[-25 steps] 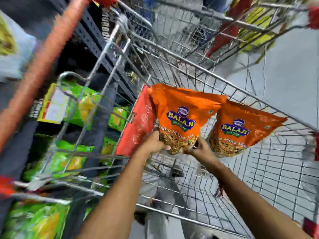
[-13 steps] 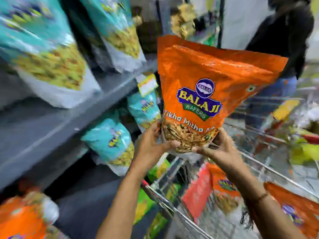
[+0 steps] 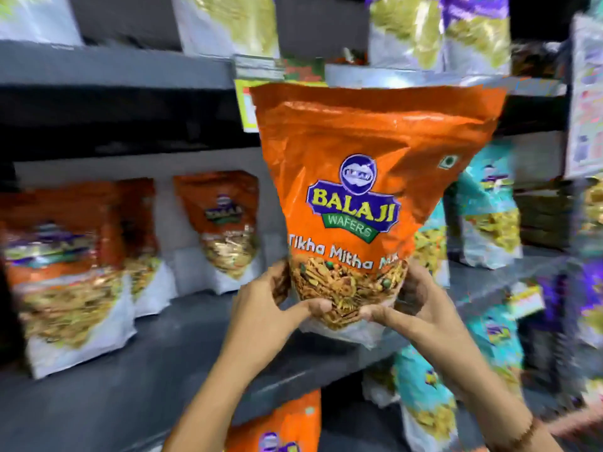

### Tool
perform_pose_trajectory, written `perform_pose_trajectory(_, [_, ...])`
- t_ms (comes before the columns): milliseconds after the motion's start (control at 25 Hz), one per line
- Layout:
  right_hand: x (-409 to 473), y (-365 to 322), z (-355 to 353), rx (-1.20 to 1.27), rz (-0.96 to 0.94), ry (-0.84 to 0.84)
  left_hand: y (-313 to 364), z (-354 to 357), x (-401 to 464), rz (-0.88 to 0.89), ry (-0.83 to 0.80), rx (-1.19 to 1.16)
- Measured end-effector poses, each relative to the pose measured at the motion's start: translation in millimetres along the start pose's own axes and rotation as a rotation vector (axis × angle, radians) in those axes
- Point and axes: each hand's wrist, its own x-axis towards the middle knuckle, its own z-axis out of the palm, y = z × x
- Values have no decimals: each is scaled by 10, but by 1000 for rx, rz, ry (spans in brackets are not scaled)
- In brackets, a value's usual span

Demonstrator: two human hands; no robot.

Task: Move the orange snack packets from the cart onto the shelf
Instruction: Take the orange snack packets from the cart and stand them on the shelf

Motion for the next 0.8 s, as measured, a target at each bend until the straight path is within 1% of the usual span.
perform_pose_trajectory(160, [376, 316, 581, 11, 39, -172, -359, -610, 58, -101, 83, 133])
perform_pose_trajectory(360, [949, 635, 1024, 28, 132, -307, -790, -994, 391, -232, 141, 202])
perform_pose_trajectory(520, [1315, 906, 1202, 16, 203, -355, -1029, -1107, 643, -299, 152, 191])
perform_pose_trajectory(680, [1425, 1086, 1268, 33, 267, -363, -1249, -1117, 779, -354, 137, 171])
perform_pose_trajectory(800, [1478, 1102, 1291, 31, 296, -383, -1322, -1110, 828, -379, 143, 211])
